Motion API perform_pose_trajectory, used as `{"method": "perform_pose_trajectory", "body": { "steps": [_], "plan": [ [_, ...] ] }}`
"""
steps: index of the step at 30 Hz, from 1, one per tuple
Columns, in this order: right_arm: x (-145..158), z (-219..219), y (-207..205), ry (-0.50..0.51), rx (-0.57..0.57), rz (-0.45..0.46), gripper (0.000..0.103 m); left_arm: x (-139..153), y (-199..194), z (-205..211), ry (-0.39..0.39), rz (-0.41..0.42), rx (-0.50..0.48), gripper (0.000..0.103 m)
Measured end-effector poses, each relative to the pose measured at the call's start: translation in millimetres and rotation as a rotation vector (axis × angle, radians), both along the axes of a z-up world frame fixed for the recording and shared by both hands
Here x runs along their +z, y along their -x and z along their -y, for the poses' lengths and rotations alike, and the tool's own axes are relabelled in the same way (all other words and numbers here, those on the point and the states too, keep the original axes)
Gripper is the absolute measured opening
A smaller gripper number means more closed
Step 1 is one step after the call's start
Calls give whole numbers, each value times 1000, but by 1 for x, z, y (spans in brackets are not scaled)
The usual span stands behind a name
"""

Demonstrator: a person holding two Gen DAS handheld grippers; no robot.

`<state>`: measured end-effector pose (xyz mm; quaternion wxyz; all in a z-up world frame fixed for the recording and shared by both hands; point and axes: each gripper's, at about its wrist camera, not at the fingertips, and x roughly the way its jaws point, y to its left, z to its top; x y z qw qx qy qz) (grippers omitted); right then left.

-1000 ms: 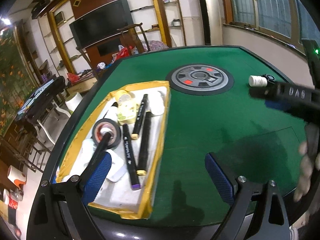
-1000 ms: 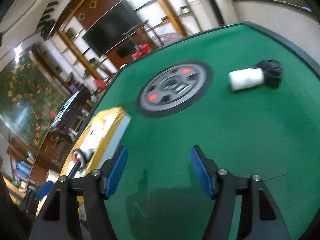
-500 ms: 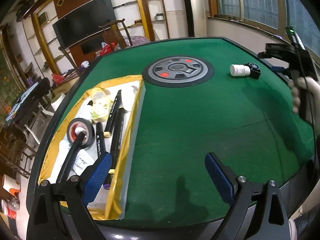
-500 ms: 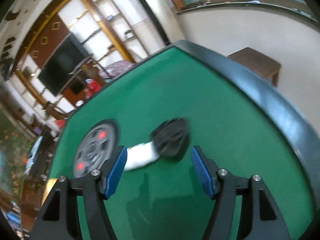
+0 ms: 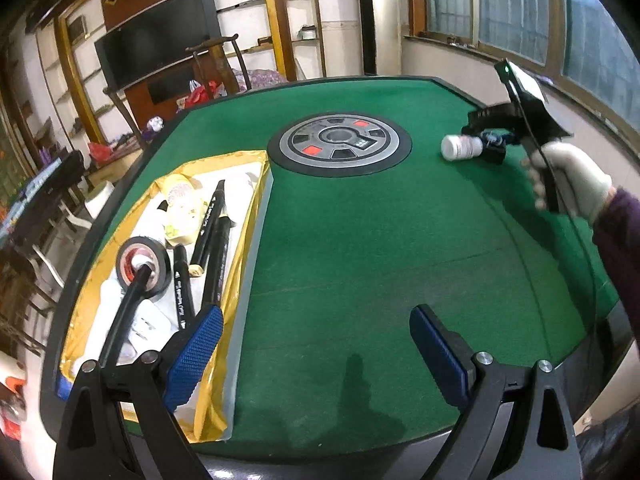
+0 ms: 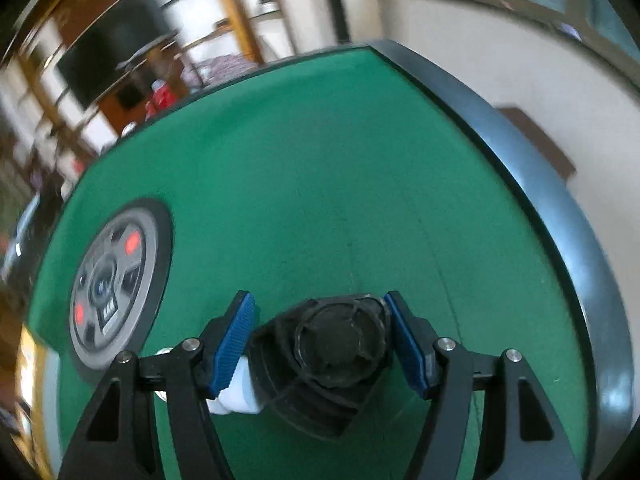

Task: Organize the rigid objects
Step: 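Grasp the black plastic part with the right tool, then lift the black part with the right tool while the left tool grasps the white pill bottle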

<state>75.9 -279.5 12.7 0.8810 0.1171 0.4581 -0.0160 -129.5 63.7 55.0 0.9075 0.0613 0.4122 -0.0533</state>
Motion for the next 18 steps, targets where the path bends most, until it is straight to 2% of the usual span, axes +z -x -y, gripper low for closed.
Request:
{"method": "perform_pose_trajectory", "body": {
  "steps": [2, 6, 11, 15, 18],
  "plan": [
    [-3, -12, 7, -39, 74, -7, 66, -1, -3, -1, 30, -13, 0, 96],
    [-5, -46, 28, -48, 209, -3, 66, -3, -7, 1, 80, -39, -22, 96],
    [-4, -91, 79, -57, 406, -1, 66, 0, -12, 8, 80, -29, -63, 96],
    [-4, -100, 108, -128, 434, 25, 66, 11, -33, 16, 81, 4, -84, 96],
    [-6, -88, 119, -197, 386, 65, 66, 17, -61, 18, 159, 10, -73, 96]
  ]
}}
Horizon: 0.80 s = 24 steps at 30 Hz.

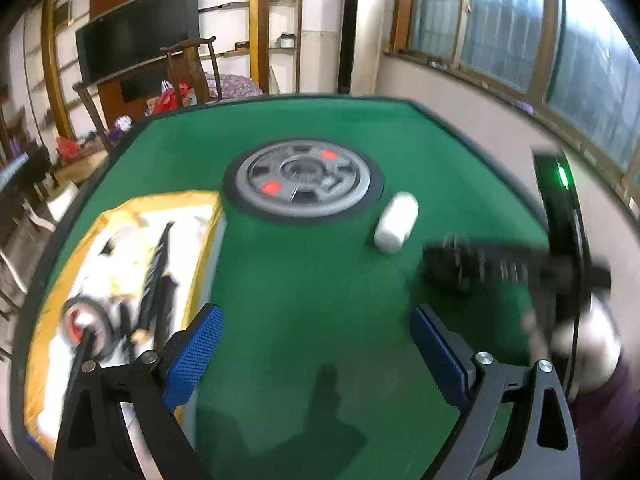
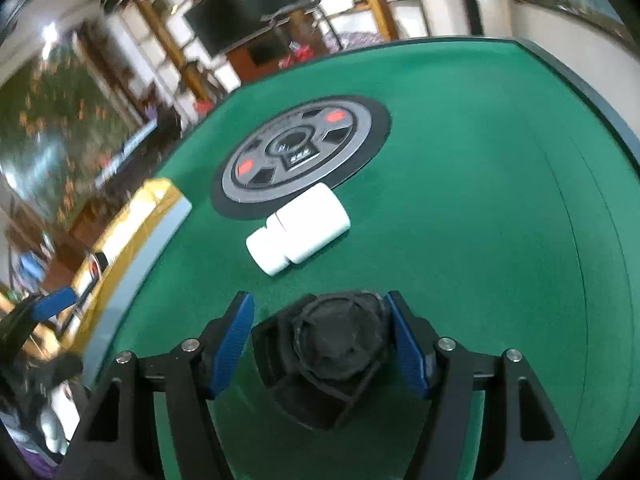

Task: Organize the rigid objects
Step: 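Lift the black part with the right tool while the left tool grasps the white pill bottle, then carry the pill bottle and black part over the tray with both tools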

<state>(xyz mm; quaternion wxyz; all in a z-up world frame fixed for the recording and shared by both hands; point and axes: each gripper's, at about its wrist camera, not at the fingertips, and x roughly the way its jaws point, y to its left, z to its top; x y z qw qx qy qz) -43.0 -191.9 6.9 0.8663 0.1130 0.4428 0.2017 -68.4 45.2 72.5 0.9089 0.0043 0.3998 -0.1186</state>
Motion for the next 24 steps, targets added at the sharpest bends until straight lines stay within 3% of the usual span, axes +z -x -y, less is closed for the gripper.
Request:
{"method": "perform_pose_trajectory", "body": {
  "steps": [4, 7, 13, 18, 19, 20, 21, 23, 24],
  "plan": [
    [3, 1, 8, 0, -21, 1, 67, -3, -43, 14, 69, -33, -17, 96],
    [2, -5, 19, -15, 22, -3, 76, -15, -76, 29, 116, -78, -70, 96],
    [7, 7, 25, -57, -47, 22, 77, -42, -118, 65, 49, -102, -170, 96],
    [7, 27, 20, -111, -128, 21, 77, -52, -123, 88, 31, -117, -244, 94],
    [5, 28, 18, -120, -135, 9, 77, -55, -123, 95, 9, -123, -255, 87],
    [2, 30, 16, -112, -151, -7, 77, -58, -123, 99, -10, -137, -263, 70],
    [0, 30, 15, -107, -160, -12, 76, -60, -123, 101, -31, -136, -262, 67],
    [1, 29, 13, -118, -157, -7, 77, -57, -116, 105, -62, -112, -262, 37],
    [0, 27, 12, -125, -148, -9, 77, -56, -116, 104, -50, -122, -256, 37]
  ]
}}
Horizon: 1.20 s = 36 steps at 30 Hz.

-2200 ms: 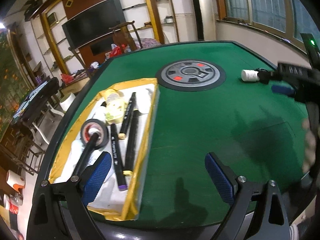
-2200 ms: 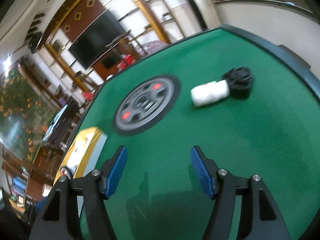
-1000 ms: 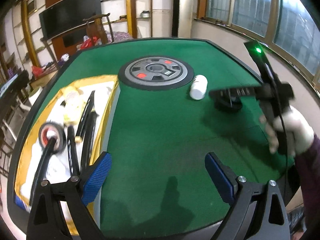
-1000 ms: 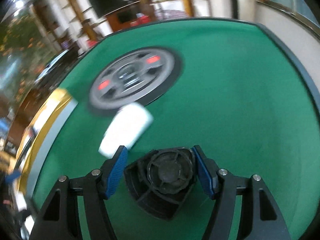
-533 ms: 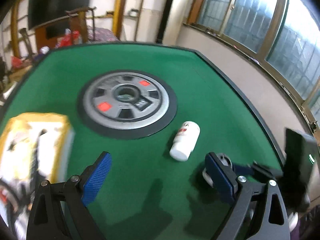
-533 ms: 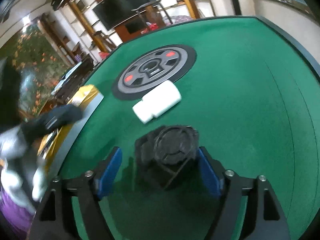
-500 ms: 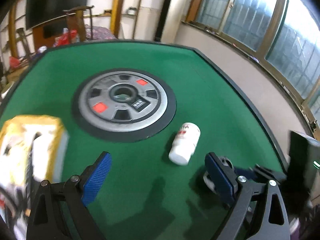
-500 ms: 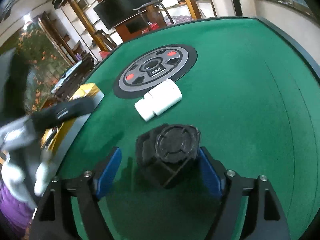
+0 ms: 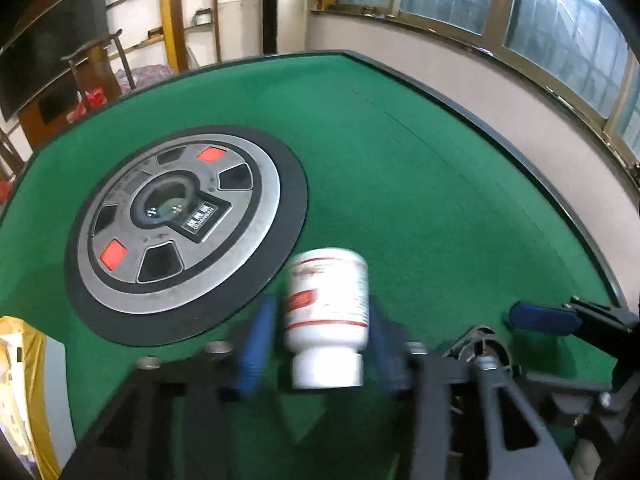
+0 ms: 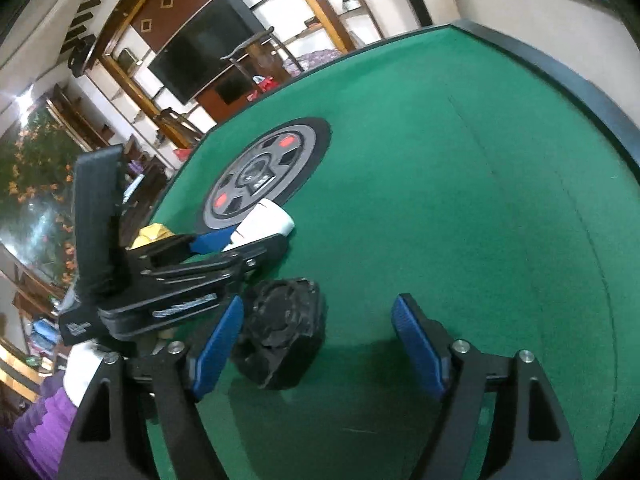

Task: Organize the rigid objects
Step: 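Carry the pill bottle and black part over the tray with both tools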

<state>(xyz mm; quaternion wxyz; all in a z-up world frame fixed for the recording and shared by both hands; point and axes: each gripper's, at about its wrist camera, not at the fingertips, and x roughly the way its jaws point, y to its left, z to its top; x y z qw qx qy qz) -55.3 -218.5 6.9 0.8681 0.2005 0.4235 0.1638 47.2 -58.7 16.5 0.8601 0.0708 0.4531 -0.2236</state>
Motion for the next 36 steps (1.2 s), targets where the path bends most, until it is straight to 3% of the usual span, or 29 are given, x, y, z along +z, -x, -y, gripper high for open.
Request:
{"method": "perform_pose_trajectory", "body": {
  "steps": [8, 14, 19, 20, 21, 27, 31, 36],
  "plan": [
    [0, -20, -9, 48, 69, 19, 77, 19, 24, -34, 86, -22, 65, 37],
    [-2, -48, -22, 113, 108, 7, 78, 51, 67, -65, 141, 26, 73, 37],
    [-4, -86, -27, 322, 106, 19, 79, 69, 84, -108, 182, 52, 125, 38],
    [-4, -92, -28, 366, 95, 19, 68, 72, 85, -119, 186, 57, 145, 38],
    [-3, -94, -29, 382, 97, 16, 68, 75, 87, -131, 188, 62, 166, 38],
    [3, -93, -24, 321, 98, 7, 68, 82, 83, -218, 190, 80, 333, 38],
    [26, -113, -10, 277, 143, 50, 68, 75, 63, -274, 217, 50, 445, 38],
    [53, -160, -12, 200, 246, 82, 68, 59, 33, -301, 252, -12, 509, 38]
  ]
}}
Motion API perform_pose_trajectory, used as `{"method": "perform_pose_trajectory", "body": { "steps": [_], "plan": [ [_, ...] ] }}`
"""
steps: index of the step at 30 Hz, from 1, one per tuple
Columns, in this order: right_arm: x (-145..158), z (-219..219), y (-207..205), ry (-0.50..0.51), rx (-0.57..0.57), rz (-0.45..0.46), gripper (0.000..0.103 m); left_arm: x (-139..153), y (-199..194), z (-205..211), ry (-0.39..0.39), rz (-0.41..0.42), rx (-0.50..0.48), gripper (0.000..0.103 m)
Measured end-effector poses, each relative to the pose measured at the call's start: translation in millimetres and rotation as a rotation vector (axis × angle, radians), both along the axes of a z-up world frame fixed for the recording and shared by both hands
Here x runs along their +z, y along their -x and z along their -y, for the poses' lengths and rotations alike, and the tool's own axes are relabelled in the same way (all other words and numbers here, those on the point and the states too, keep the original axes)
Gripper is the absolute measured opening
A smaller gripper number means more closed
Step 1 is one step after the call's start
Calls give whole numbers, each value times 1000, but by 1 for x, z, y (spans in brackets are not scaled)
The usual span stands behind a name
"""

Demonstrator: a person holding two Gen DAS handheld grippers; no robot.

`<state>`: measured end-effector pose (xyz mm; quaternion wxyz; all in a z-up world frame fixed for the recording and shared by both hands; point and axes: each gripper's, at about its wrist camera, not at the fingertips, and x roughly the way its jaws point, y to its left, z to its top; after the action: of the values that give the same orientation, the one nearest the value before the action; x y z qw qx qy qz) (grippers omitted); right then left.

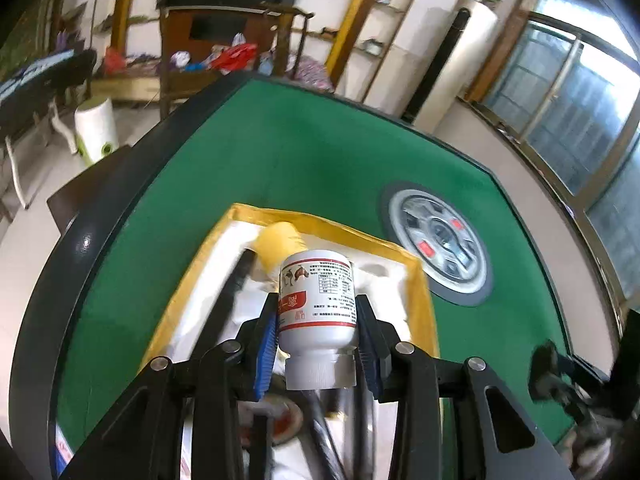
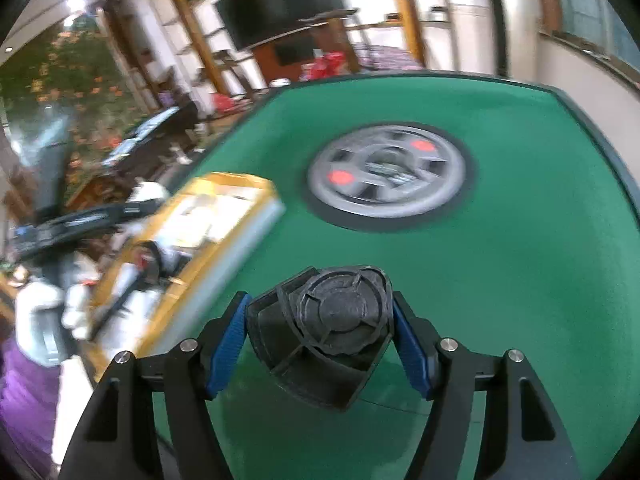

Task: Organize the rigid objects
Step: 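Carry the pill bottle and black part over the tray with both tools, then open both tools to release the pill bottle and black part in the tray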

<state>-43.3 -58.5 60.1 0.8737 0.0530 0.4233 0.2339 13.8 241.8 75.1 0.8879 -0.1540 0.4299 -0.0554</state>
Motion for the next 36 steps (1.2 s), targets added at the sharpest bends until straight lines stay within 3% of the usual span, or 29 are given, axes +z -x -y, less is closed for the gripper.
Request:
{"method": "perform_pose_trajectory", "body": {
  "steps": [7, 13, 15, 25, 30, 36],
  "plan": [
    [11, -89, -12, -3, 150, 6, 68, -28, -29, -3, 7, -68, 28, 38],
    [2, -156, -12, 84, 255, 24, 68, -31, -38, -5, -15, -80, 31, 39],
    [-4, -171, -11, 121, 281, 36, 68, -29, -34, -10, 12, -67, 39, 42],
    [-28, -193, -12, 159, 312, 9, 68, 12, 15, -25, 16, 78, 87, 69],
    [-29, -196, -7, 180, 300, 18, 71, 36, 51, -17, -58, 188, 106, 77],
    [-9, -178, 10, 115, 276, 54, 75, 67, 111, 4, -194, 377, 204, 100]
  ]
}}
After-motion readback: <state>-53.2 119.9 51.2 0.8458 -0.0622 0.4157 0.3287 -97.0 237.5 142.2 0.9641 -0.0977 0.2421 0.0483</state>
